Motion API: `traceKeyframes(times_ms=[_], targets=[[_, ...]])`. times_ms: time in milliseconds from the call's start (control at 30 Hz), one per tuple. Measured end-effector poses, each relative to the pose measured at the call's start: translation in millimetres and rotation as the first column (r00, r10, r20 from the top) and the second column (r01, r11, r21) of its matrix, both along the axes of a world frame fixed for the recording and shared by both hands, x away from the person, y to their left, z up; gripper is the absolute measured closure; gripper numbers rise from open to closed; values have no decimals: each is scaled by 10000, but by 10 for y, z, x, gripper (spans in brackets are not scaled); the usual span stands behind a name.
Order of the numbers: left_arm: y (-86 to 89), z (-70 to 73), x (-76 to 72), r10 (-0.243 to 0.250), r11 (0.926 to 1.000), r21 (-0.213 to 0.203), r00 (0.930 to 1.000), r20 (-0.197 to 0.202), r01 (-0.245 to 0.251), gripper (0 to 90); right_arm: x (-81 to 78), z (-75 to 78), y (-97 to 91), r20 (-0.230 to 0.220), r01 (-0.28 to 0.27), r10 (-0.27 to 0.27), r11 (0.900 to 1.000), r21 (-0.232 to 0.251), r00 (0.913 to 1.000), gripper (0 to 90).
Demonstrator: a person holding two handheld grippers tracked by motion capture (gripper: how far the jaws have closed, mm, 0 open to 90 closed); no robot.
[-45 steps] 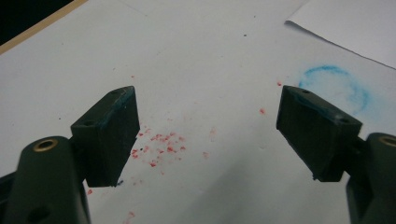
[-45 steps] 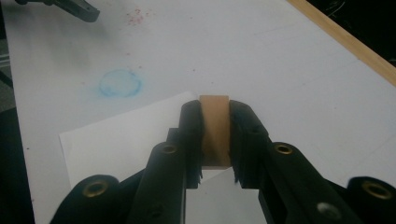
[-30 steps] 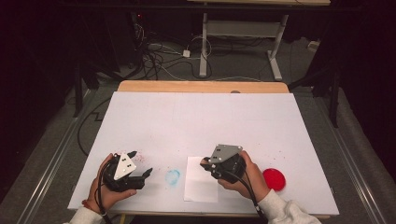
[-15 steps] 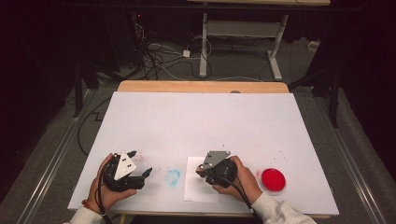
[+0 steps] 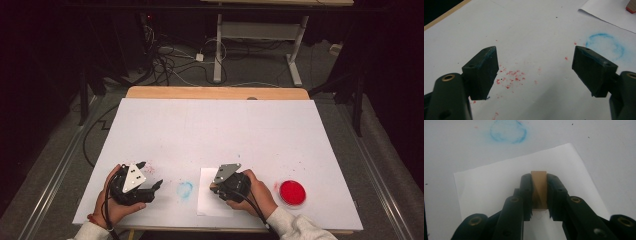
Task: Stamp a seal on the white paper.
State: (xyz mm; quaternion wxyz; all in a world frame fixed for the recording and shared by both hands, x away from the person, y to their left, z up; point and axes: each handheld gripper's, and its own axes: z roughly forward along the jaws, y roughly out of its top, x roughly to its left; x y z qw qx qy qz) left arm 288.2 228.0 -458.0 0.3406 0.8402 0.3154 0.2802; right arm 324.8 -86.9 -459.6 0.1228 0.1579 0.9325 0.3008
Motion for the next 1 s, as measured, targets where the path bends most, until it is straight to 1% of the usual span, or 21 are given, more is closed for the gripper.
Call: traceKeyframes(times_ms=[100,200,233,300,500,567,733,1000], targets=[[-4,3,-4,-50,10000,13,10000,-15,50,211,-1,-21,-14,17,7,-8,9999,114,10000,758],[-3,4,-8,-52,10000,-6,10000,1,52,211,6,-28,-19,-24,-5,5,9999,121,10000,758],[-2,4,-9,-44,10000,-10,10000,7,44,211,13,-27,-22,-63,-16,16,9999,107,10000,758],[-2,5,-10,-50,10000,7,10000,3,50,211,27,-34,-30,-199,21,-17,9997,237,9998,758],[-6,2,-7,-96,10000,-1,10000,-25,96,212,32,-31,-27,-190,-37,40,9999,159,9998,758],[-10,3,-6,-98,10000,-9,9999,-24,98,212,30,-37,-27,-178,-22,26,9998,213,9998,758],[-12,0,-6,-86,10000,-1,10000,-42,86,212,44,-39,-36,-316,38,-29,9996,291,9995,758],[-15,-5,-2,-109,9999,29,9999,-72,109,212,29,-44,-24,-208,77,-72,9997,249,9998,757]])
